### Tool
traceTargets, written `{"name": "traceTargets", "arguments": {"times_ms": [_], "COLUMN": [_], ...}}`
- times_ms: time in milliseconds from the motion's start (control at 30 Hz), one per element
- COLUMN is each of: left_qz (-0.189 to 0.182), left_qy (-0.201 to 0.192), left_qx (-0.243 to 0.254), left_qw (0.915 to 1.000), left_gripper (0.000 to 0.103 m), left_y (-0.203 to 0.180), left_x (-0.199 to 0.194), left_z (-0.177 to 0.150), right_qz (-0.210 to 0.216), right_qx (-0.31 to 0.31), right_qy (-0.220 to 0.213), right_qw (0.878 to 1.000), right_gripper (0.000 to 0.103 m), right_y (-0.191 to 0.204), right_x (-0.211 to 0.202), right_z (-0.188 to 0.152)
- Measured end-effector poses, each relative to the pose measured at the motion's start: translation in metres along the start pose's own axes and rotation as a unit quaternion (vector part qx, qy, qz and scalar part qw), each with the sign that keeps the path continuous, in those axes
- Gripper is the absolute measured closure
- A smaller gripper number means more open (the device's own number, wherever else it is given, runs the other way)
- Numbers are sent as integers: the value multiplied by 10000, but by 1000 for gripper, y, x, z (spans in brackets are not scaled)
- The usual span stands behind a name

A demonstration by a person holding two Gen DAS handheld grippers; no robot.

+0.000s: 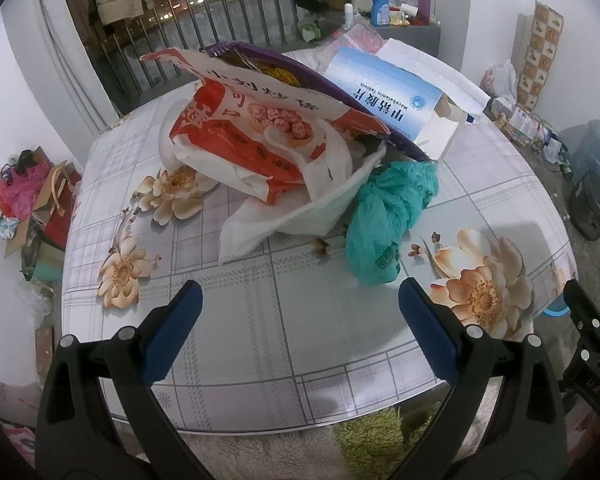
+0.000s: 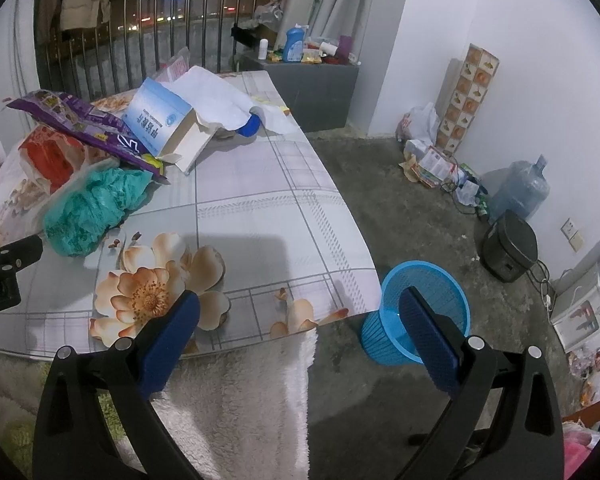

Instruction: Collect trash

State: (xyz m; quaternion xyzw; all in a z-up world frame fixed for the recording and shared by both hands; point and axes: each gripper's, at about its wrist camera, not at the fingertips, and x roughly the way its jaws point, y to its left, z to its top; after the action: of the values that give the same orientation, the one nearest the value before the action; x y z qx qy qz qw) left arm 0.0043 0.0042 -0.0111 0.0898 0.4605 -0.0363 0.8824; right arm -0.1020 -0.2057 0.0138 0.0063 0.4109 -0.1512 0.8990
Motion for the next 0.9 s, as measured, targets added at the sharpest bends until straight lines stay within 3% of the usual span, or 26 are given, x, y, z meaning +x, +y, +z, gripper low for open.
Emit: {"name": "traceTargets", "arguments": {"times_ms": [400,533,633,800,900], "left_qz": [-28,-67,-72,-681,-1558], "left_qy": [84,-229,-518,-986,-1396], "left_qx": [5,-111,-162,41,273], "left_qw": [10000,9997,9985,9928,9775], "left_gripper": [9,9,9,9,9], "left_y": [1,14,25,42,50], "left_x": [6,2,-4,-15,-26], "left_z": [1,12,21,37,49], "right_qz": [85,208,315,670,840], "right_qx": [76,143,214,265,423], "right_qy": [3,-200,-586,-1172,-1240], "right_qw": [9999,9995,9976,9905,9878], "right_gripper": [6,6,6,6,6], "right_y": [0,-2,-2,4,7], "right_x": [5,6,2,-2,1], "right_z": [0,9,18,39,52]}}
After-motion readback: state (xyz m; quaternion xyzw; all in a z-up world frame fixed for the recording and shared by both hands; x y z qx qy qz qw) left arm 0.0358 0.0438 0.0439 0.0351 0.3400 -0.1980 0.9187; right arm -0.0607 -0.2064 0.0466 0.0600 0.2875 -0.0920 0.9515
